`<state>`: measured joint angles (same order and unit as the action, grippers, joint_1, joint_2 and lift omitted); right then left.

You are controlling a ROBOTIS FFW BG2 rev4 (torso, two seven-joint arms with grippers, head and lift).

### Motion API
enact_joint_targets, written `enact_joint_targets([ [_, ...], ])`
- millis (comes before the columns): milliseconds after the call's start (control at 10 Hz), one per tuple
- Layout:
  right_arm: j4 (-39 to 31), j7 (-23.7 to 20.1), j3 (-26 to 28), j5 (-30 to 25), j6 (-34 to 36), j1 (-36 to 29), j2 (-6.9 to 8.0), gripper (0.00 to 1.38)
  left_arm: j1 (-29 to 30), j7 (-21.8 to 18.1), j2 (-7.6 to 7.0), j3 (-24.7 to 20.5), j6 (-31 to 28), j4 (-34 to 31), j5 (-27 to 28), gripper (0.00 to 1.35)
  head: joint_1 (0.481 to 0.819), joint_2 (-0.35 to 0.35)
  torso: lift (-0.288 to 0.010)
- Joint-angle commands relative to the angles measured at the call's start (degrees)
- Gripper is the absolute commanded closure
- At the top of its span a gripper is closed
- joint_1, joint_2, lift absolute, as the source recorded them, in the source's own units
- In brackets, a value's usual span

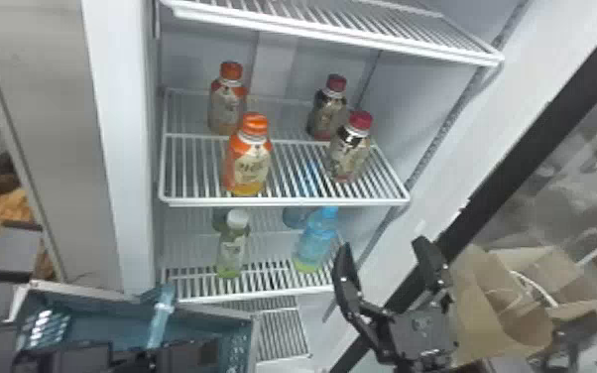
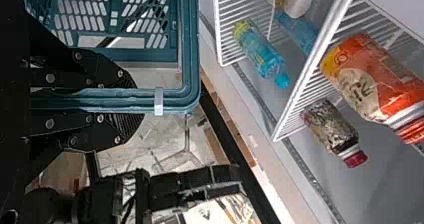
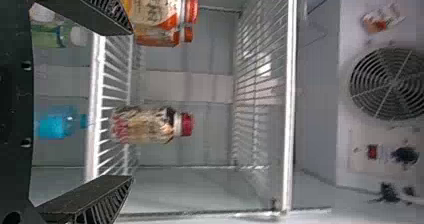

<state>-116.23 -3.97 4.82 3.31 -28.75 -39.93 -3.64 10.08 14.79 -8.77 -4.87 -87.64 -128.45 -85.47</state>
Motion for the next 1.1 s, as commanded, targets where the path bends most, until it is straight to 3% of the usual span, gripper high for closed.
enact_joint_targets([
  [0,-0.42,0.19,-0.82,-1.37,0.06,0.14,-0.05,0.00,-0.10,-0.02,-0.02,-0.04,-0.10,-0.01,0.12,1.21,0.695,-0.350,-0.040],
  [1000,-0.70,0.10,-0.48,-2.63,3.86,-0.15,-0.32,0.00,0.46,0.06,-0.46,-0.50,-0.67,-1.70,0.23,1.21,0.695,-0.350,-0.040],
])
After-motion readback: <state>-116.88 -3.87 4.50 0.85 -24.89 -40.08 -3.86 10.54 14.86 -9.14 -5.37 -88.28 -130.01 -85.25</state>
